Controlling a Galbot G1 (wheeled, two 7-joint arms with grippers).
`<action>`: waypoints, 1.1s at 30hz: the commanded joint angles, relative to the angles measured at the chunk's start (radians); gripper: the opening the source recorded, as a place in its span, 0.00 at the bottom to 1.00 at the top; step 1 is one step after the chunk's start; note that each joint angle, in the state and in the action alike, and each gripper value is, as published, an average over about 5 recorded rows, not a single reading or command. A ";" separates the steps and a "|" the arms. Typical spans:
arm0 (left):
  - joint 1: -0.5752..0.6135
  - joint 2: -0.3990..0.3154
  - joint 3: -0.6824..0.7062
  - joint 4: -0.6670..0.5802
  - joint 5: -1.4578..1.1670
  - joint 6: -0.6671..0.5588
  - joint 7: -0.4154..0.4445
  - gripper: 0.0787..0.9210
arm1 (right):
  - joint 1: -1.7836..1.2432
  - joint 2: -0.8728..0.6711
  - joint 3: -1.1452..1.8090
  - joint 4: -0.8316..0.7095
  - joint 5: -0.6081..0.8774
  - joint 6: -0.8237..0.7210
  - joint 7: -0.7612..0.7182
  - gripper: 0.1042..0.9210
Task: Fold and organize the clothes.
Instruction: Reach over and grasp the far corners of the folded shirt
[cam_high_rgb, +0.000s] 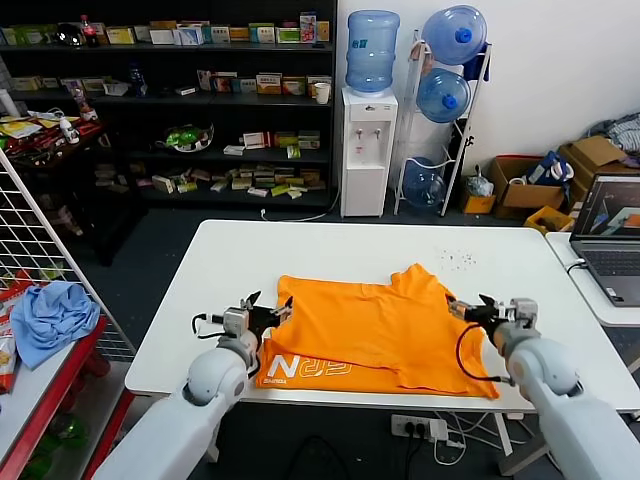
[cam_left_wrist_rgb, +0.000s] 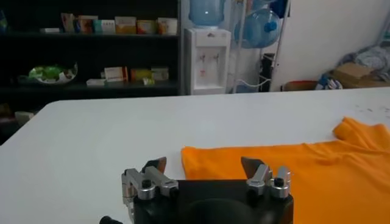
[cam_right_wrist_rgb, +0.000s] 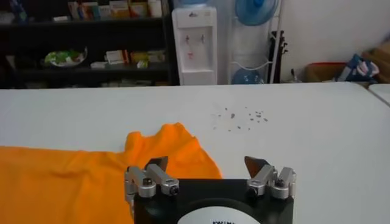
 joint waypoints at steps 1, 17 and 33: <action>-0.278 -0.104 0.079 0.377 -0.029 -0.015 0.028 0.88 | 0.277 0.088 -0.086 -0.299 -0.016 -0.035 -0.064 0.88; -0.367 -0.220 0.063 0.681 0.034 -0.056 0.091 0.88 | 0.366 0.238 -0.057 -0.605 -0.243 0.041 -0.239 0.86; -0.304 -0.172 0.051 0.586 -0.006 -0.026 0.119 0.50 | 0.380 0.287 -0.067 -0.641 -0.282 0.068 -0.235 0.33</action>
